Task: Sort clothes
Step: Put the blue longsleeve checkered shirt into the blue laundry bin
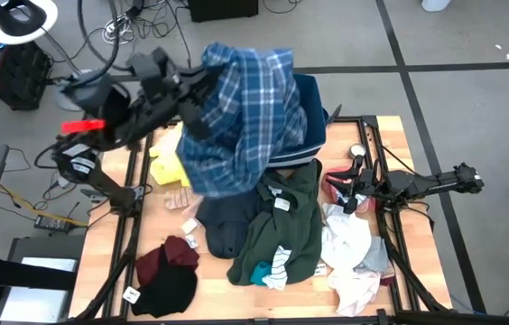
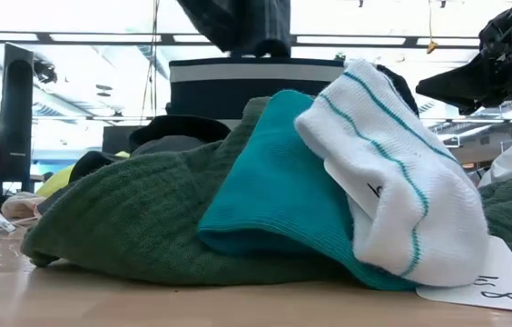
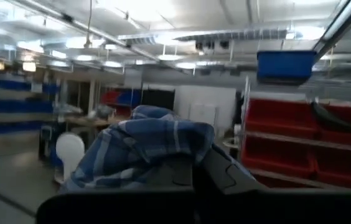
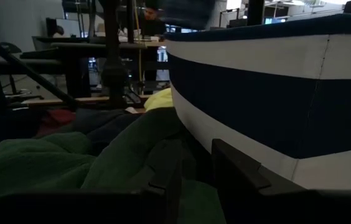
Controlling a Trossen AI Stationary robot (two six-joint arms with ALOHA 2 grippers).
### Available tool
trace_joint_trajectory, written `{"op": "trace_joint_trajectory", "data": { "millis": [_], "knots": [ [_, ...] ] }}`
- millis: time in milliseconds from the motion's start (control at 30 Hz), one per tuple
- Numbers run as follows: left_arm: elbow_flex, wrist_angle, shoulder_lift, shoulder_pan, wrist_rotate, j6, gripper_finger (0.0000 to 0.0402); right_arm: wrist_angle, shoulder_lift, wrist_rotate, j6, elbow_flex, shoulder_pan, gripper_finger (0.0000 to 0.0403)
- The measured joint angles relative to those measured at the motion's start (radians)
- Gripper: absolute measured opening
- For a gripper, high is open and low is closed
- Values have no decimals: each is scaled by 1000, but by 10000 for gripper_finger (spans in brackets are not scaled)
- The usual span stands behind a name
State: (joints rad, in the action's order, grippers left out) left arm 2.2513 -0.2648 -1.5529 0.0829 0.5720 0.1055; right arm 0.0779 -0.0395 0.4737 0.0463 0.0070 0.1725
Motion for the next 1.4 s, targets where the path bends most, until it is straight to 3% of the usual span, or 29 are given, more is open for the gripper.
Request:
{"op": "trace_joint_trajectory", "data": {
  "millis": [133, 433, 767, 1167, 1400],
  "knots": [
    [0, -31, -32, -121, -67, -37, 0, 1, 0, 0, 0, 0, 0, 91],
    [0, -238, -180, -428, -387, -192, 0, 2, 0, 0, 0, 0, 0, 91],
    [-1, -283, -363, -568, -705, -245, 14, 3, 0, 0, 0, 0, 0, 91],
    [0, -524, -292, -648, -742, -287, 119, 3, 0, 0, 0, 0, 0, 91],
    [0, -655, -162, -646, -716, -234, 128, 3, 0, 0, 0, 0, 0, 91]
  ]
}}
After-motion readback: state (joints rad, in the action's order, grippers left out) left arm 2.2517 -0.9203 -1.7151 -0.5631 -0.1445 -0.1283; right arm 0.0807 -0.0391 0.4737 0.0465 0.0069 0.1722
